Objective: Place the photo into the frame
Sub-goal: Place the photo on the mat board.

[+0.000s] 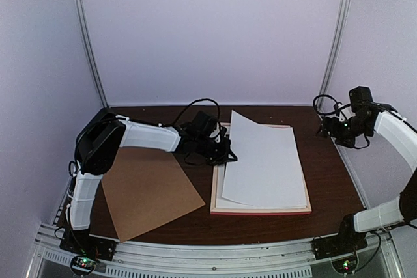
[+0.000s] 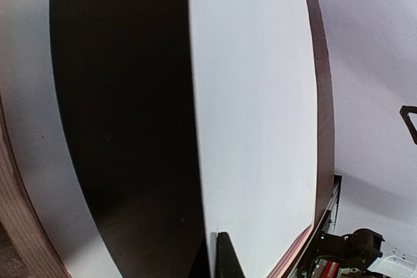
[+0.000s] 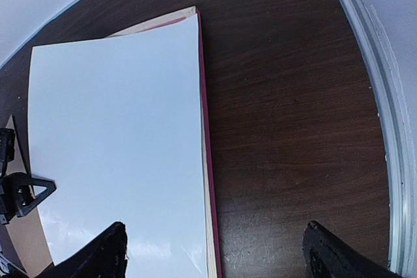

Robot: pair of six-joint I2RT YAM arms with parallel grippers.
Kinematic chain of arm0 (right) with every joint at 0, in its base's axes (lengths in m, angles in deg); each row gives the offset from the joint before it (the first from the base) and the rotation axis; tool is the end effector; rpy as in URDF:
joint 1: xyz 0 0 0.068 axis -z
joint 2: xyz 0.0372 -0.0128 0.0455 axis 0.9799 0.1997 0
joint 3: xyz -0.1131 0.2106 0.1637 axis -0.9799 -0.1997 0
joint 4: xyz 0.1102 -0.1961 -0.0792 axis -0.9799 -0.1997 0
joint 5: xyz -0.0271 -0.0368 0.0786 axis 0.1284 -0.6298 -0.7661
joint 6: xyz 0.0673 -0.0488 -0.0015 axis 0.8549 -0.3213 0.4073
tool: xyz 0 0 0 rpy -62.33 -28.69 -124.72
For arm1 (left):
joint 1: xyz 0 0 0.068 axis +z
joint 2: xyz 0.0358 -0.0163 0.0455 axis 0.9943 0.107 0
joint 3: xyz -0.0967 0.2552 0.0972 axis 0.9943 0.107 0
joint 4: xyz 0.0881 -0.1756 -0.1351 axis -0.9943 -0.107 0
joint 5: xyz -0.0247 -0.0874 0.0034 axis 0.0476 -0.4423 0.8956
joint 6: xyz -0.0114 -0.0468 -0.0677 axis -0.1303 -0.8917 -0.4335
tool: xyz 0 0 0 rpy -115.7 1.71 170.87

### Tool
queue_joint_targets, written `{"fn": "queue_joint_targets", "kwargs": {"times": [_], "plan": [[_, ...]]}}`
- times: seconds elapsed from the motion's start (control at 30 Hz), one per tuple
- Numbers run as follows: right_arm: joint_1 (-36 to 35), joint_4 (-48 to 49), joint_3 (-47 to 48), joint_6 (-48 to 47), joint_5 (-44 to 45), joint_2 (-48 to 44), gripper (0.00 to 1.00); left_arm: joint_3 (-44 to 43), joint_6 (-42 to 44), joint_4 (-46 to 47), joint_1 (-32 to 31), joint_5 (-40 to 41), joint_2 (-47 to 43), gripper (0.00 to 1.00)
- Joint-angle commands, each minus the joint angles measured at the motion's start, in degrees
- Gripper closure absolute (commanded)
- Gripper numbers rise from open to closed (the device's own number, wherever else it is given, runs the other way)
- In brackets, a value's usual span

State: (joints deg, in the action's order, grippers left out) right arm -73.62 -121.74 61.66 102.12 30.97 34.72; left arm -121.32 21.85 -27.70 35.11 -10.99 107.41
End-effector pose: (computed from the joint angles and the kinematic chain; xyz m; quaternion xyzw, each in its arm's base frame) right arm 0.2351 0.0047 0.2886 0.0979 0.9355 0.1847 0.2849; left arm 0.3140 -0.4030 0.1590 0.0010 0.8916 -0.4444 0.0871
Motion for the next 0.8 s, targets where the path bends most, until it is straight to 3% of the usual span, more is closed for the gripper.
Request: {"fn": "queue_joint_targets", "kwargs": {"times": [0.0,0.27,0.77], "plan": [[-0.2,2.6,-1.9,-0.8,1.4,1.4,0.07,-0.3,2.2,-0.8,0.7,2.5,-1.5,1.00],[-2.5,4.4,-3.1,-0.7,5.6,3.8,0.01,1.8,0.7,-0.5,0.6,3.8,-2.8,1.00],[-4.1,6.1,-3.9,-0.4,6.6,6.0,0.00,2.4,-0.9,0.8,0.6,4.9,-2.7,1.00]]}}
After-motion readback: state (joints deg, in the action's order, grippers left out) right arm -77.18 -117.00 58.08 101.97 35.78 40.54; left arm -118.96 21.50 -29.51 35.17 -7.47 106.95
